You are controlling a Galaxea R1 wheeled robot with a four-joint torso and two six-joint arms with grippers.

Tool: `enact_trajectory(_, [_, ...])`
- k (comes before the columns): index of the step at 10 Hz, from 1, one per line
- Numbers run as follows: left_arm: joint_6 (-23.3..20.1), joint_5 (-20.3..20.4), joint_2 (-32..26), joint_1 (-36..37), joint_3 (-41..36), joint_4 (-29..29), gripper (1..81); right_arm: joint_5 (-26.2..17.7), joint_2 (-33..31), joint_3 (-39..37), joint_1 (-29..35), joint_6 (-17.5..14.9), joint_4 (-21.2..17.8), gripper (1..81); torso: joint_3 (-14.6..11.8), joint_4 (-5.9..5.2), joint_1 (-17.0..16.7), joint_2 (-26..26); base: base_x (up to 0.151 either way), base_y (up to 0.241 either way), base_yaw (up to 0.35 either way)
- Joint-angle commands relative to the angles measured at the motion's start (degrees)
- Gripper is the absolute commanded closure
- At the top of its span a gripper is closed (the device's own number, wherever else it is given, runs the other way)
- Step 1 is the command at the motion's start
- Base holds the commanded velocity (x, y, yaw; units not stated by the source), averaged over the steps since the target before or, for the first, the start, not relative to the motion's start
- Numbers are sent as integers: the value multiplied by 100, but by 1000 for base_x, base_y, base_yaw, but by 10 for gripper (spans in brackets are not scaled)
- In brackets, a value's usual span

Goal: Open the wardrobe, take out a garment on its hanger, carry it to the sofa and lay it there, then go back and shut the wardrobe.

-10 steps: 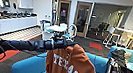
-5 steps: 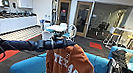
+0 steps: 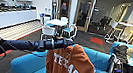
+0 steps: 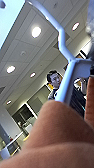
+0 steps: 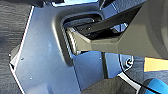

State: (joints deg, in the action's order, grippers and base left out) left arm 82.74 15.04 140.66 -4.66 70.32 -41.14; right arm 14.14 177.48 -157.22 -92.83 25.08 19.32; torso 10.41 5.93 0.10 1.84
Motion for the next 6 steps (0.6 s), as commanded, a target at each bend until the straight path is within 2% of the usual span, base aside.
enact_trajectory(1, [-56,473,182,1199,52,45,811,-228,35,17,146,-20,37,10,-11,0,0,0,0,0,0])
enact_trajectory(3, [-30,482,577,1340,446,141,811,-236,35,8,172,-12,37,10,116,0,6,-5,0,0,0])
enact_trajectory(6, [234,508,1070,1708,888,168,811,-262,35,17,269,-12,37,10,118,0,6,-5,0,0,0])
